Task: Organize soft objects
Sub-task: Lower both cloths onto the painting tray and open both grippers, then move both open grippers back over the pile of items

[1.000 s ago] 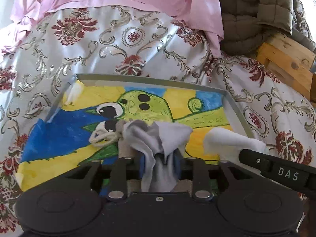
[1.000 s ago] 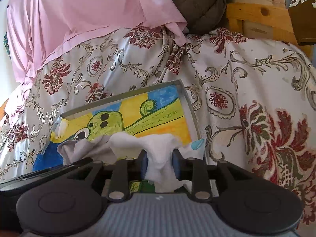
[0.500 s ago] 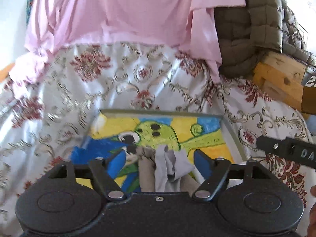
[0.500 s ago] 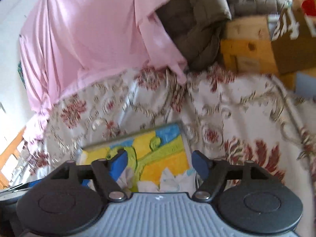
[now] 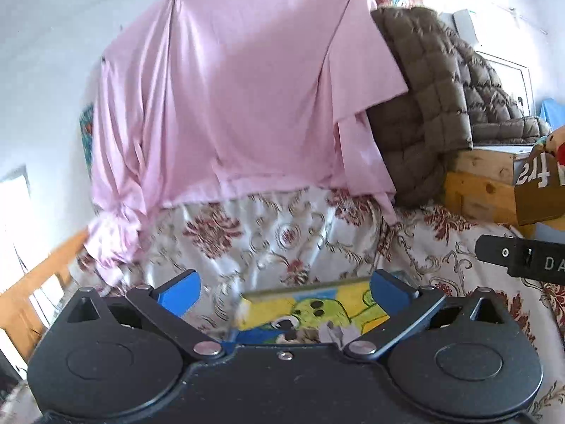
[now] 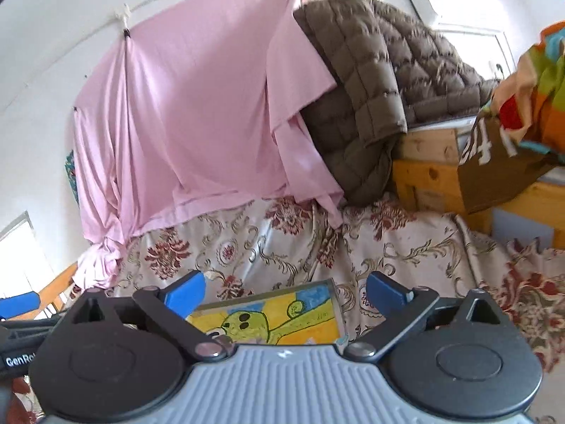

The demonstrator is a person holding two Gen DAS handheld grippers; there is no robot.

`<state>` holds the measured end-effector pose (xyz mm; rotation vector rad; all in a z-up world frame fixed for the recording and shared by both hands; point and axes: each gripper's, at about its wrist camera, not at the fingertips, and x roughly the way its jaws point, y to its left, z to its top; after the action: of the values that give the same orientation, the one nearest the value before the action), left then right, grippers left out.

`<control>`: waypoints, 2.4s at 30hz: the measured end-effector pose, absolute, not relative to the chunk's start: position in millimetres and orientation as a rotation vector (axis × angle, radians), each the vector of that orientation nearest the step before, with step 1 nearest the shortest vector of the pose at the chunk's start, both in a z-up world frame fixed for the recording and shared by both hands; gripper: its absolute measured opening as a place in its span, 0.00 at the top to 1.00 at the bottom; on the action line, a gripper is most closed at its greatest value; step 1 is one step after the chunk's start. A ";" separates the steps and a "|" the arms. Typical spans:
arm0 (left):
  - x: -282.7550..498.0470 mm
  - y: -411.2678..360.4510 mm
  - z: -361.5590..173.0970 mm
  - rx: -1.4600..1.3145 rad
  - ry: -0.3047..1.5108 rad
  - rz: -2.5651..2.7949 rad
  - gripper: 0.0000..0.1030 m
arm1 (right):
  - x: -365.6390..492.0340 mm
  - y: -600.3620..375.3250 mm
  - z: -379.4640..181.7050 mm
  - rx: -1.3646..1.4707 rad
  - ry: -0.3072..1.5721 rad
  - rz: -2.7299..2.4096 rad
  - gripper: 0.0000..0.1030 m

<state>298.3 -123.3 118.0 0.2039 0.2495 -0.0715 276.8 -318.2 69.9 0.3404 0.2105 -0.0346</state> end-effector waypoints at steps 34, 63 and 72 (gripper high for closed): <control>114.7 -20.5 64.1 0.046 0.312 -0.020 0.01 | 94.5 -240.9 22.9 0.135 0.234 0.111 0.00; 149.0 -8.9 -39.2 0.172 0.680 -0.187 0.01 | 148.5 -214.9 -45.3 0.101 0.787 0.087 0.00; 161.2 -13.0 -47.5 0.186 0.700 -0.212 0.01 | 161.1 -217.4 -51.6 0.138 0.824 0.084 0.00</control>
<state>161.2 -13.0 -47.5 0.1860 0.7000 -0.2117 161.1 -217.4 -51.6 0.1381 0.8236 0.0837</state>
